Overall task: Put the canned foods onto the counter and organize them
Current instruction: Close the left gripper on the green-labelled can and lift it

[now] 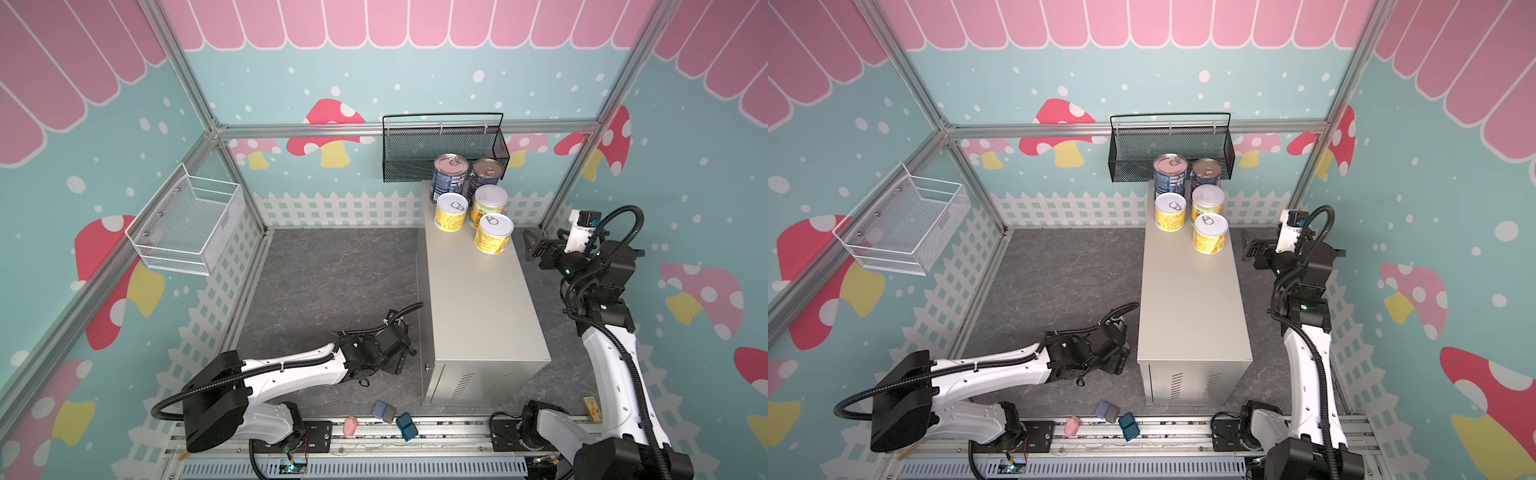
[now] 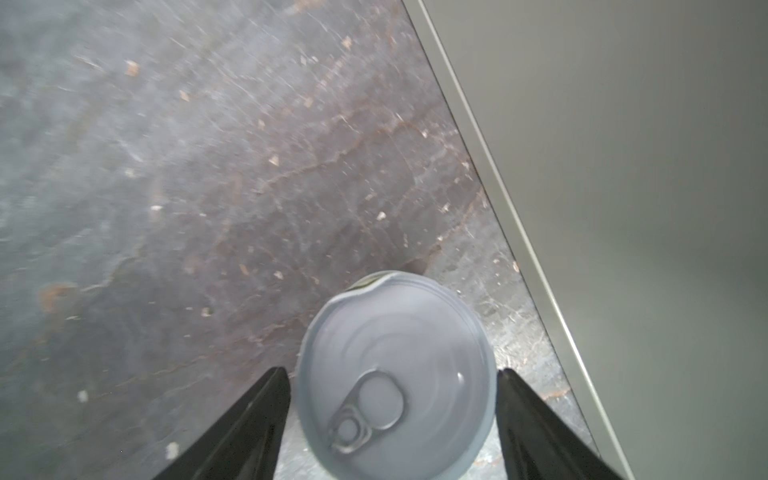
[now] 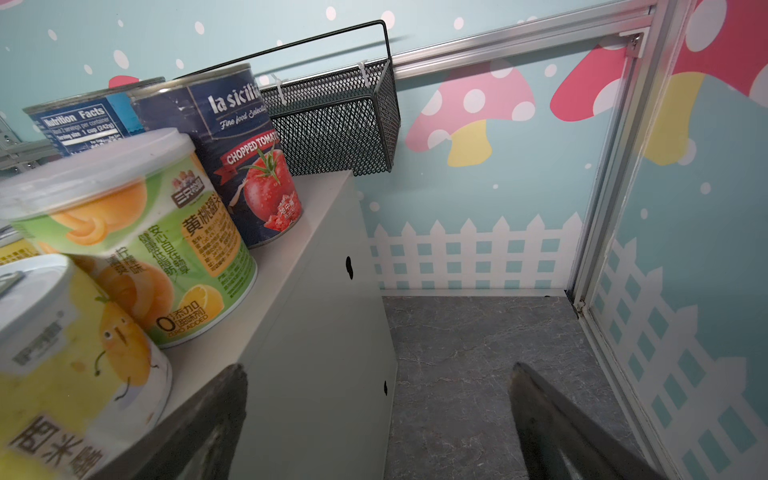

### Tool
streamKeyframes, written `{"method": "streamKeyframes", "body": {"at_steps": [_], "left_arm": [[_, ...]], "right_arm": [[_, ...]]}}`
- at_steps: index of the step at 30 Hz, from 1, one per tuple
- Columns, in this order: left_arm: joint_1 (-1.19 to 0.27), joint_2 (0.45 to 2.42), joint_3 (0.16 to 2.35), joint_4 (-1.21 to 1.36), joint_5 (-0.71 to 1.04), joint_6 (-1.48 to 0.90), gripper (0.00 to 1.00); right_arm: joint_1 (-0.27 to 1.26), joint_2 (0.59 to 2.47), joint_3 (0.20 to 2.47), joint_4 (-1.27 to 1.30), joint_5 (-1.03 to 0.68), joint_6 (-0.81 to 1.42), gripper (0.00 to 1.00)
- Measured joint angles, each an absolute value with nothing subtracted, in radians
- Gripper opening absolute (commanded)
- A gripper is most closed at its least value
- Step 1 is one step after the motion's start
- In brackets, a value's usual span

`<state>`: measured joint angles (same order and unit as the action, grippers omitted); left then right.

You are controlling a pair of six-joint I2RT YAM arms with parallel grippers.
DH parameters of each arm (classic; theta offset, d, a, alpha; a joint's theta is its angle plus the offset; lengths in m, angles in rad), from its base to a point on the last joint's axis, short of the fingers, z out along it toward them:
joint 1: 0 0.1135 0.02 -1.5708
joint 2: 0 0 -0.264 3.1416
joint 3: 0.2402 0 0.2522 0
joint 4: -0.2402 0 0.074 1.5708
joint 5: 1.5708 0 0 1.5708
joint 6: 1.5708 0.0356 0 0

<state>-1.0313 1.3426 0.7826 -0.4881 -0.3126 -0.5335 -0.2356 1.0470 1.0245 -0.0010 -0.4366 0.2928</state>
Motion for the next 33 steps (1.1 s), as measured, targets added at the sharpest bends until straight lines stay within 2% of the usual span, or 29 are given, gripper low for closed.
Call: {"method": "streamKeyframes", "body": {"at_steps": [3, 5, 10, 16, 26, 31, 33], "left_arm": [[-1.007, 1.293, 0.778, -0.497, -0.323, -0.525, 0.73], [-0.995, 1.273, 0.778, -0.501, -0.326, -0.519, 0.74], [-0.982, 1.264, 0.775, -0.504, -0.300, -0.506, 0.88], [-0.982, 1.284, 0.757, -0.492, -0.233, -0.501, 0.94], [-0.982, 1.364, 0.733, -0.425, -0.202, -0.512, 0.94], [-0.982, 1.391, 0.725, -0.393, -0.210, -0.515, 0.88], [-0.982, 1.400, 0.724, -0.383, -0.218, -0.517, 0.83]], "right_arm": [[-0.236, 1.047, 1.024, -0.001, -0.437, 0.293, 0.99], [-0.236, 1.047, 1.024, -0.001, -0.437, 0.293, 0.99], [-0.236, 1.047, 1.024, -0.001, -0.437, 0.292, 0.99], [-0.236, 1.046, 1.024, -0.001, -0.437, 0.292, 0.99], [-0.236, 1.046, 1.024, -0.001, -0.437, 0.289, 1.00], [-0.236, 1.046, 1.024, -0.001, -0.437, 0.285, 1.00], [-0.236, 1.046, 1.024, -0.001, -0.437, 0.285, 1.00]]}}
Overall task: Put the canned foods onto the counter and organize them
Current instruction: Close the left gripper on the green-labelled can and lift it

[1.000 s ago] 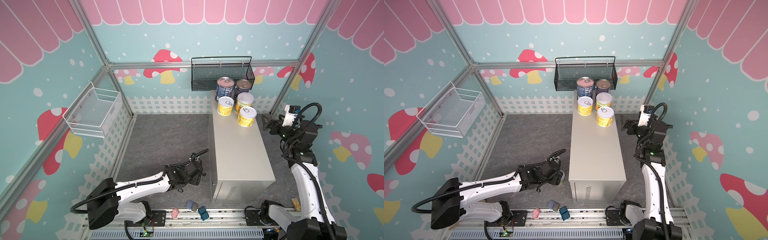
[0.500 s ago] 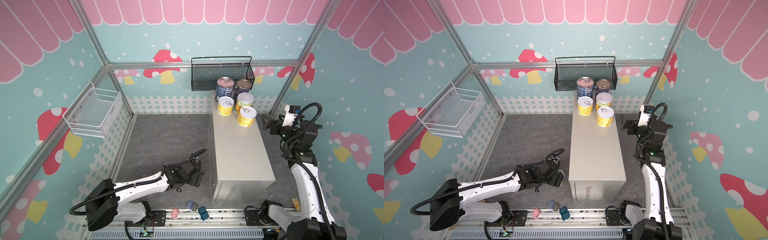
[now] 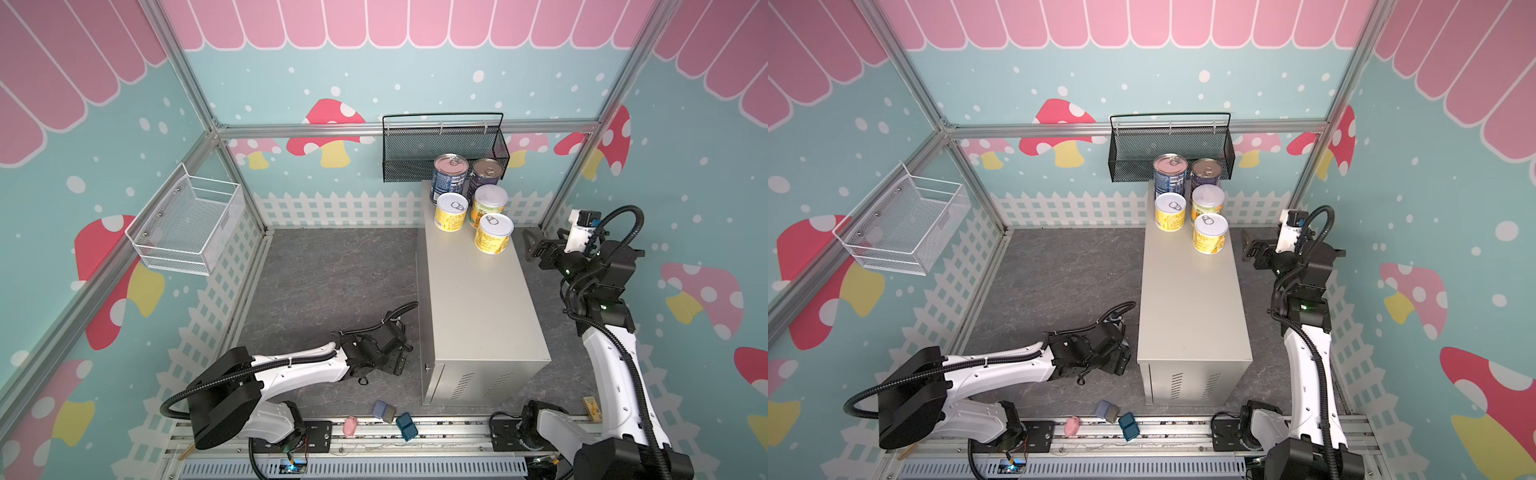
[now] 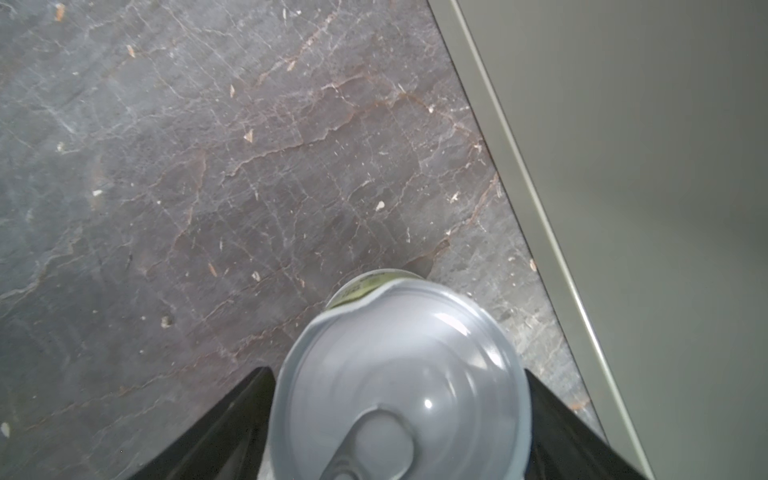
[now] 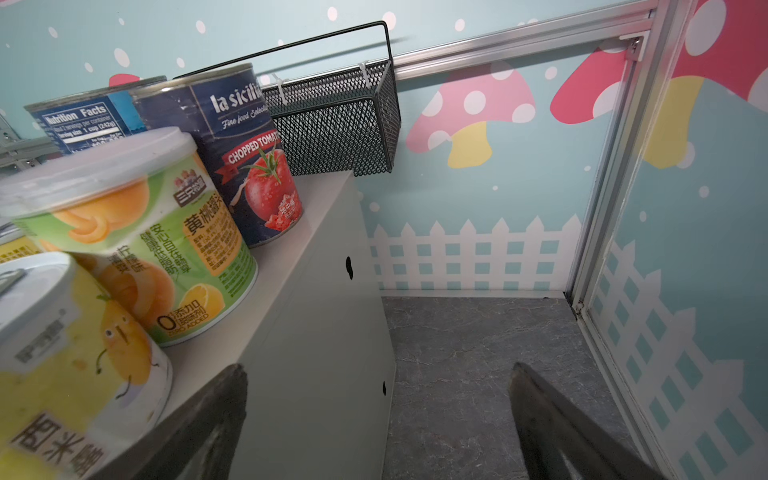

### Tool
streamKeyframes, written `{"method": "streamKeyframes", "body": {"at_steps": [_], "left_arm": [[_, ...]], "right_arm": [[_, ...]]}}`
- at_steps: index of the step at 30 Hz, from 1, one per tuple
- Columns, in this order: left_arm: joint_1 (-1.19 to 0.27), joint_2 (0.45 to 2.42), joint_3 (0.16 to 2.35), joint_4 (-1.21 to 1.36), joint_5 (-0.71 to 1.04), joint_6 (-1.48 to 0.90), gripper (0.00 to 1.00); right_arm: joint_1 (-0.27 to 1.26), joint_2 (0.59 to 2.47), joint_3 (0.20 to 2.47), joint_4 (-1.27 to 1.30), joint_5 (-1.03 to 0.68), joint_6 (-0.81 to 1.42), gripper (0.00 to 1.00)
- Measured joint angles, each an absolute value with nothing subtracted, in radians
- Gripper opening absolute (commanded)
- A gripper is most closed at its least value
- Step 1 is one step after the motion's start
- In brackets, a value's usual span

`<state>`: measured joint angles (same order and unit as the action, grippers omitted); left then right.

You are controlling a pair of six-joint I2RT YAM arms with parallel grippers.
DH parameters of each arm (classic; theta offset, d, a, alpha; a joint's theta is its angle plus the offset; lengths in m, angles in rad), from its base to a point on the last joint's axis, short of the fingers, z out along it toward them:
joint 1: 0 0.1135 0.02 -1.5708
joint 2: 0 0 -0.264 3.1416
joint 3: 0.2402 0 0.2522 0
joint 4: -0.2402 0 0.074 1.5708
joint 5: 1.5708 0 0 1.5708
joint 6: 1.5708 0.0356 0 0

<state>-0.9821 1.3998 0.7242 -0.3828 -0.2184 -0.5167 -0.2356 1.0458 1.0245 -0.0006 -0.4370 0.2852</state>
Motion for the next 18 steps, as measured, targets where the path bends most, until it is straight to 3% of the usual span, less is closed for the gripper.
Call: {"method": "streamKeyframes", "body": {"at_steps": [9, 18], "left_arm": [[-0.982, 1.313, 0.711, -0.459, -0.324, -0.518, 0.69], [-0.946, 1.093, 0.880, -0.686, -0.389, -0.427, 0.69]], "right_arm": [[-0.236, 1.044, 1.024, -0.001, -0.437, 0.285, 1.00], [-0.236, 1.044, 1.024, -0.001, -0.437, 0.285, 1.00]]}}
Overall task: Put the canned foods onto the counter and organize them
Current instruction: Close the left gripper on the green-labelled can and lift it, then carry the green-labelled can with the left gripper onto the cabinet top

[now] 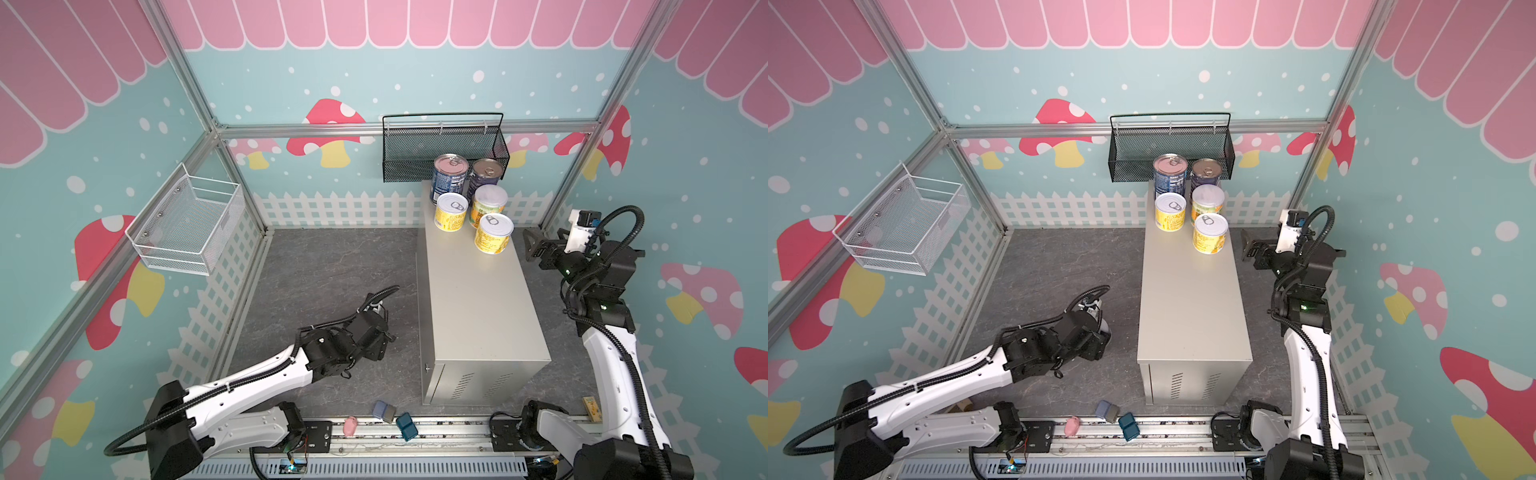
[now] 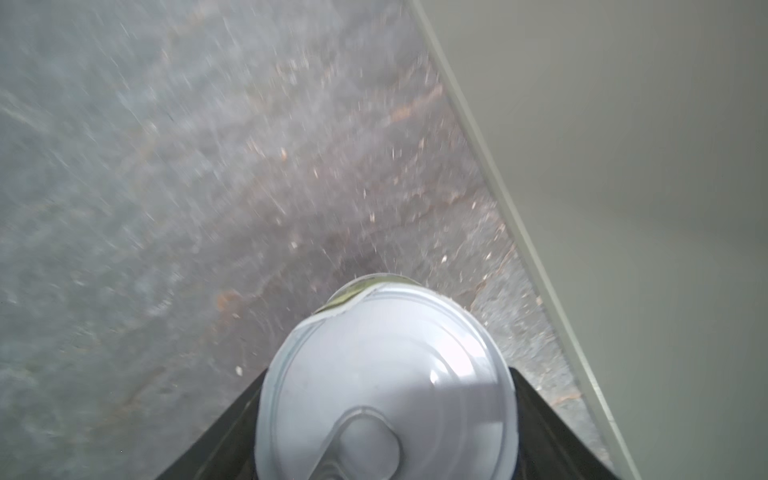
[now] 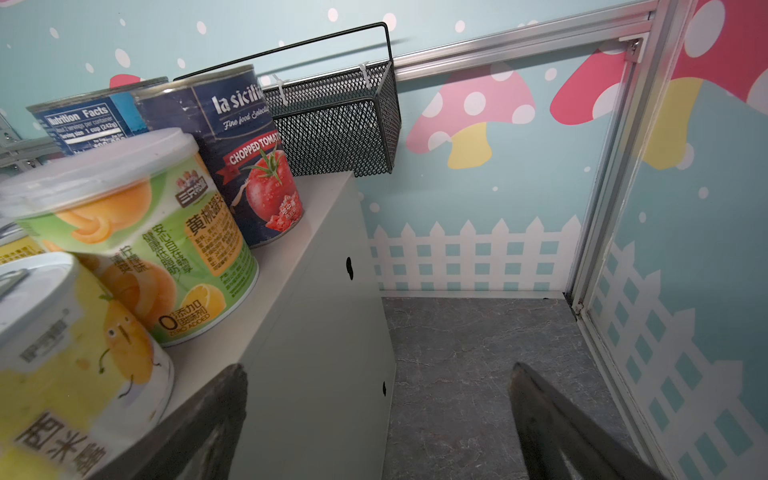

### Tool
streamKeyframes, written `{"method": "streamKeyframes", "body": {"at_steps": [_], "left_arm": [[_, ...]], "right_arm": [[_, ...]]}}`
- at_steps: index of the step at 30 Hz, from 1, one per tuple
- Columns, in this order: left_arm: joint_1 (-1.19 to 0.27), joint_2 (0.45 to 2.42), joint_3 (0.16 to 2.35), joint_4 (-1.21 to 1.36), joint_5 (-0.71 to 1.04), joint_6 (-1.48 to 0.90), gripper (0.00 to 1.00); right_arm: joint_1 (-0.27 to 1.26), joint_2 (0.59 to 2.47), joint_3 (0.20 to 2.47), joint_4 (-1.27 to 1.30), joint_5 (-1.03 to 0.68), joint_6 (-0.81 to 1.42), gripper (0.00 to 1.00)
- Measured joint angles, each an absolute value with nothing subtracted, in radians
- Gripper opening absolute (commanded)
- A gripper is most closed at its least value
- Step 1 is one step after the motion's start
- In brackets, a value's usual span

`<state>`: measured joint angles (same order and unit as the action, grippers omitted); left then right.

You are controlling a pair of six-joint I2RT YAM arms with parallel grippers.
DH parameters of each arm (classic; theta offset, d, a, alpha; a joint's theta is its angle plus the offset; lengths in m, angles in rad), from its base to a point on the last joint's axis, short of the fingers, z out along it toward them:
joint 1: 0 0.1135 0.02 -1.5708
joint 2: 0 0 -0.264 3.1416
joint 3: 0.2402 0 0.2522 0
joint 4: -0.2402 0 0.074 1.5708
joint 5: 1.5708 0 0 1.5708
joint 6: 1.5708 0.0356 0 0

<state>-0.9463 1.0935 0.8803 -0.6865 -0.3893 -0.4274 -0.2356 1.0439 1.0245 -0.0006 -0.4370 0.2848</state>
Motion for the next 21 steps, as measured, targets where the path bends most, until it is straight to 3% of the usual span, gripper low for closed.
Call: {"method": "streamKeyframes", "body": {"at_steps": [10, 21], "left_arm": [[-0.919, 1.034, 1.312, -0.913, -0.309, -0.241, 0.69], [-0.919, 1.194, 1.708, -1.024, -0.087, -0.122, 0.68]], "right_arm": [[-0.236, 1.037, 1.024, 0.000, -0.439, 0.286, 0.99], [-0.235, 1.022, 1.000, 0.027, -0.454, 0.342, 0.99]]}}
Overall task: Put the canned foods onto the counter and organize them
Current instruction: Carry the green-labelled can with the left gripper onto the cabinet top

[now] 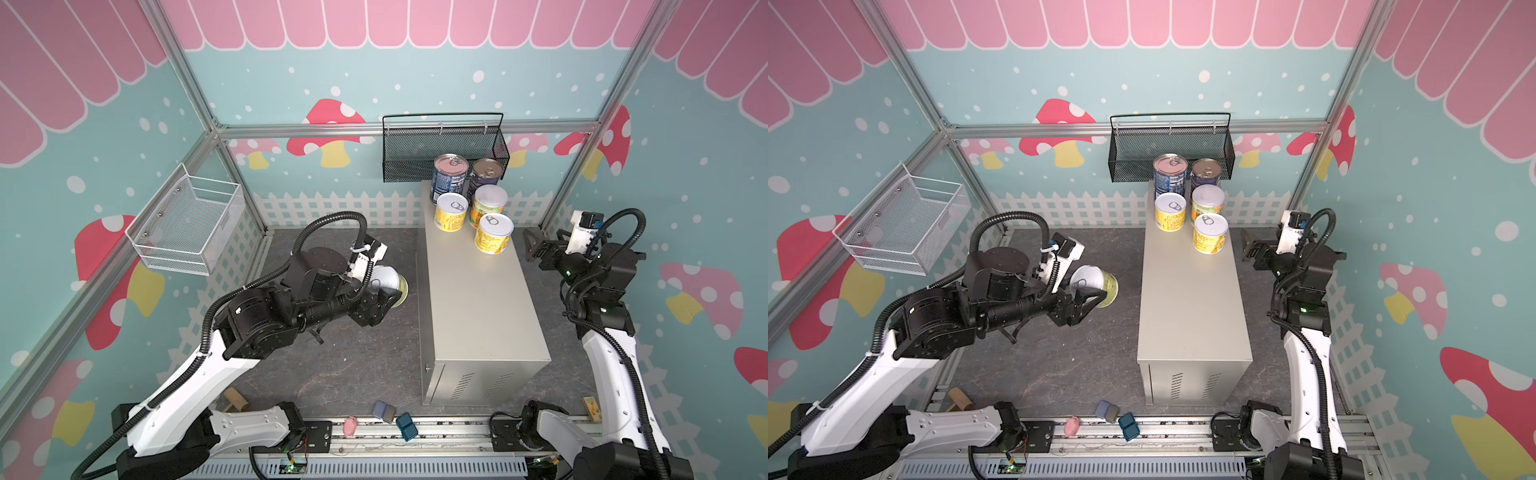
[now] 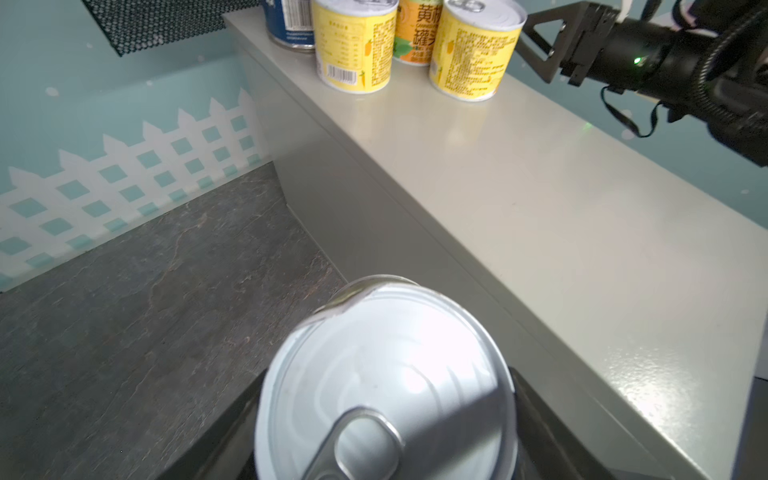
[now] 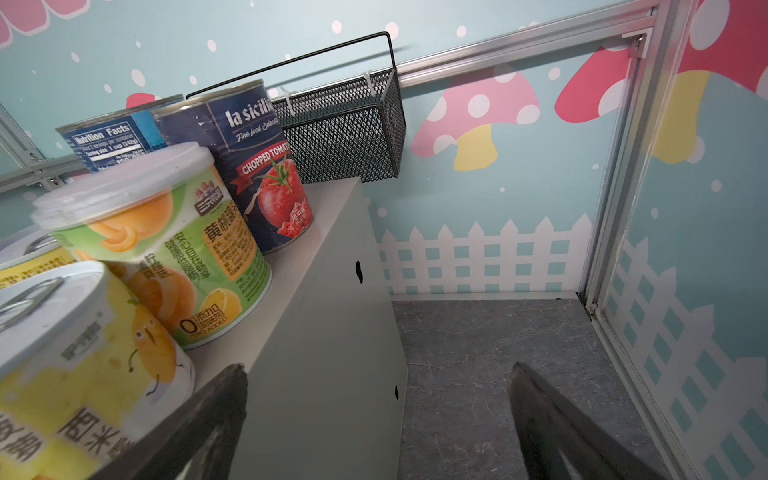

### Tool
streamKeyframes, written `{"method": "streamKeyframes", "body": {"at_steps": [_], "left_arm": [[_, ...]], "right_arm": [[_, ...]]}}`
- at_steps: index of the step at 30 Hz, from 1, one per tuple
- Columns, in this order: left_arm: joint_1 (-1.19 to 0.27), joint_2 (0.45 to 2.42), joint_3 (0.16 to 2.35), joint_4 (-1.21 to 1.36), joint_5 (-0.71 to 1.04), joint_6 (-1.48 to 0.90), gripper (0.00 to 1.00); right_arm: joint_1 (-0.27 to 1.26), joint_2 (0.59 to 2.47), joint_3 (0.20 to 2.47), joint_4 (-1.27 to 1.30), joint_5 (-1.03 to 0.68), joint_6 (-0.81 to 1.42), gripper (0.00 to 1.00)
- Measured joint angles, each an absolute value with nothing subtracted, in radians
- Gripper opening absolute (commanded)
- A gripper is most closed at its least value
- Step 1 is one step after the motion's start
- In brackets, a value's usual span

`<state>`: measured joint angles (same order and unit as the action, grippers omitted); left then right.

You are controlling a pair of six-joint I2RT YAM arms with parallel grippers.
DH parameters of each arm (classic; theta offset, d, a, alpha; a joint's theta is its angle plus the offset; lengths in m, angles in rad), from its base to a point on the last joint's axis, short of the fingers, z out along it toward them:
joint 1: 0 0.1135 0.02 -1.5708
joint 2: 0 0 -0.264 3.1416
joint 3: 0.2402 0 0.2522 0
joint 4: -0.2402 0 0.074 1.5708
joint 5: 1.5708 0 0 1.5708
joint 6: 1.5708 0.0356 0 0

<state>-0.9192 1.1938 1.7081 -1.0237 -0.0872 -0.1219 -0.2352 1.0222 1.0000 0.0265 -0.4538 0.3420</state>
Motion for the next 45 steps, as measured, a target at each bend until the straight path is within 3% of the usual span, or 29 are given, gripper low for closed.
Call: {"method": "streamKeyframes", "body": {"at_steps": [26, 45], "left_arm": [[-0.919, 1.647, 2.125, -0.994, 0.082, -0.048, 0.71], [-0.921, 1.874, 2.313, -0.930, -0.016, -0.052, 0.81]], "right_arm": [[-0.235, 1.013, 0.982, 0.047, -0.472, 0.350, 0.99], [-0.235, 1.014, 0.973, 0.053, -0.480, 0.350, 0.99]]}}
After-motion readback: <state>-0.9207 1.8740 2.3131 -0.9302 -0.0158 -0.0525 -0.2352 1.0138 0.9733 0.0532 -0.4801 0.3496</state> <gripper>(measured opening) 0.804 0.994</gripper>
